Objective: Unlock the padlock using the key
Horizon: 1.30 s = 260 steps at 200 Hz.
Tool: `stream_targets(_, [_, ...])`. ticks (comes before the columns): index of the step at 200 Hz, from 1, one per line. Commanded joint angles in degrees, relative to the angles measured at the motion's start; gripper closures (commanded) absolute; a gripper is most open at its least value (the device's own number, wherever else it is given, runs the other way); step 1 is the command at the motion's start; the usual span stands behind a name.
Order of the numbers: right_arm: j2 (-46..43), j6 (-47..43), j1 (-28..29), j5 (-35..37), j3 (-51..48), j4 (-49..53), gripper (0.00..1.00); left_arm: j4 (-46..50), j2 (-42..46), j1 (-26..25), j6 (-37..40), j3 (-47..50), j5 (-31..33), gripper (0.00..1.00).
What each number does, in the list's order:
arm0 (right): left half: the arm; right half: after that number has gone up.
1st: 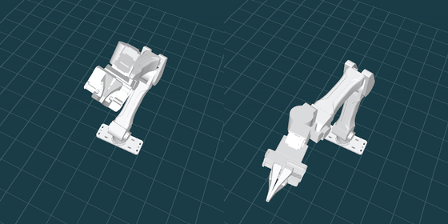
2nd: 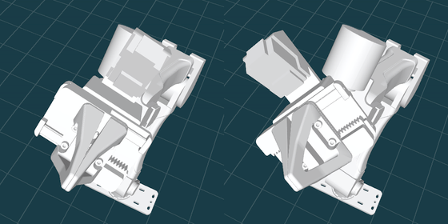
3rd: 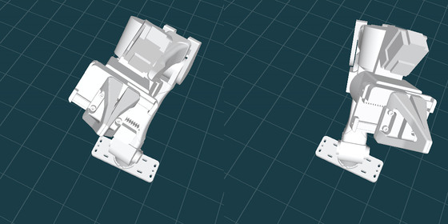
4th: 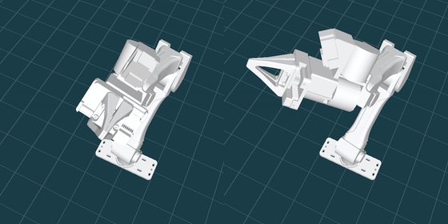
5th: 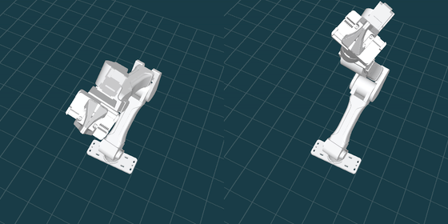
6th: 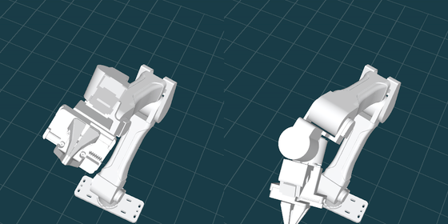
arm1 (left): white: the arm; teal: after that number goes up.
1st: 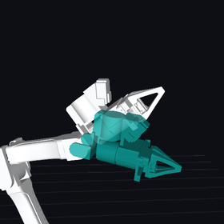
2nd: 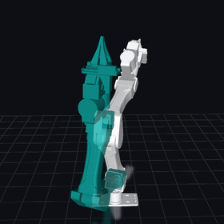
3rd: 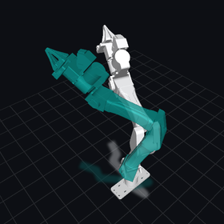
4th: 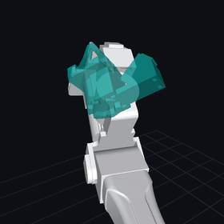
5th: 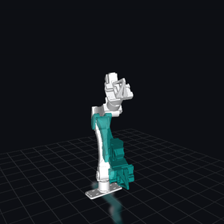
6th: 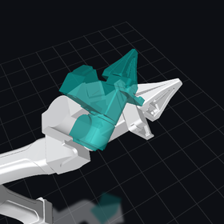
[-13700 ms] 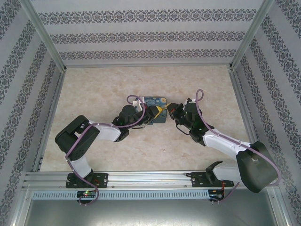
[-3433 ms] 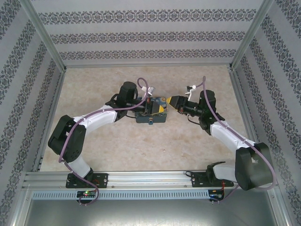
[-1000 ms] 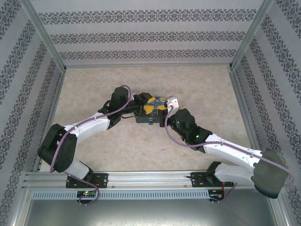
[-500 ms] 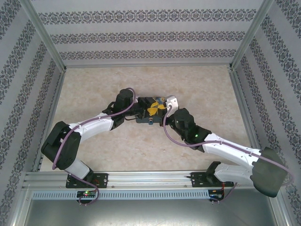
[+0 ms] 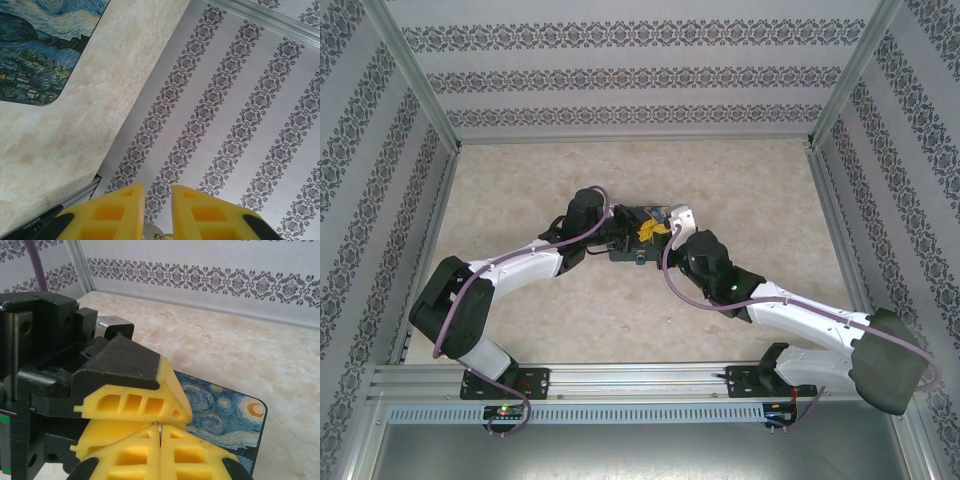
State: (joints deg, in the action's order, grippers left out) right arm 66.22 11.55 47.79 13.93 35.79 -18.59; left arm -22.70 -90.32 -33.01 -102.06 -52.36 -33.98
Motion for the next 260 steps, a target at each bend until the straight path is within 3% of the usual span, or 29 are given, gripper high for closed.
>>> stream_targets(1, [0.3, -0.6, 0.4, 0.5, 1.6, -1.0, 1.0, -2.3, -0.5, -0.8, -0.2, -1.4, 0.8, 0.85])
stream_targets(14, [0.5, -0.5, 0.4, 0.6, 1.6, -1.0, 1.0, -2.4, -0.7, -0.8, -0.1, -1.4, 0.7, 0.88])
stream_targets(31, [0.4, -0.5, 0.4, 0.5, 1.6, -0.9, 1.0, -2.5, -1.0, -0.8, 0.0, -1.3, 0.5, 1.0])
stream_targets(43, [0.0, 0.0, 0.3, 1.2, 1.4, -0.7, 1.0, -2.6, -1.0, -0.8, 0.2, -0.9, 1.0, 1.0])
stream_targets(63, [-2.7, 2.4, -0.9, 1.6, 1.0, 1.3, 0.63, -1.5, -1.2, -0.1, 4.9, -1.4, 0.4, 1.0])
stream_targets(77, [-5.3, 6.5, -3.6, 0.3, 0.9, 4.4, 0.44, 1.8, -1.2, 0.9, 11.8, -2.9, -0.2, 1.0])
stream_targets(115, [-10.4, 17.3, -13.3, -7.4, 3.6, 16.7, 0.17, 15.2, -1.5, 3.4, 33.7, -10.8, -2.7, 1.0])
stream_targets(143, [-11.1, 21.0, -16.3, -10.4, 5.1, 19.9, 0.19, 29.5, -2.9, 3.6, 49.7, -18.9, -0.1, 1.0])
stream_targets(177, [-8.5, 31.2, -21.6, -21.5, 4.5, 15.3, 0.15, 32.0, -2.4, 3.8, 60.9, -20.9, 6.0, 1.0])
stream_targets(212, [-2.0, 41.3, -24.7, -33.8, 3.6, 2.9, 0.14, 23.4, -2.7, 3.9, 65.7, -19.4, 4.1, 1.0])
stream_targets(260, [6.8, 56.4, -26.2, -39.1, 1.2, -18.8, 0.22, 4.4, -1.5, 3.9, 65.5, -12.6, 5.4, 1.0])
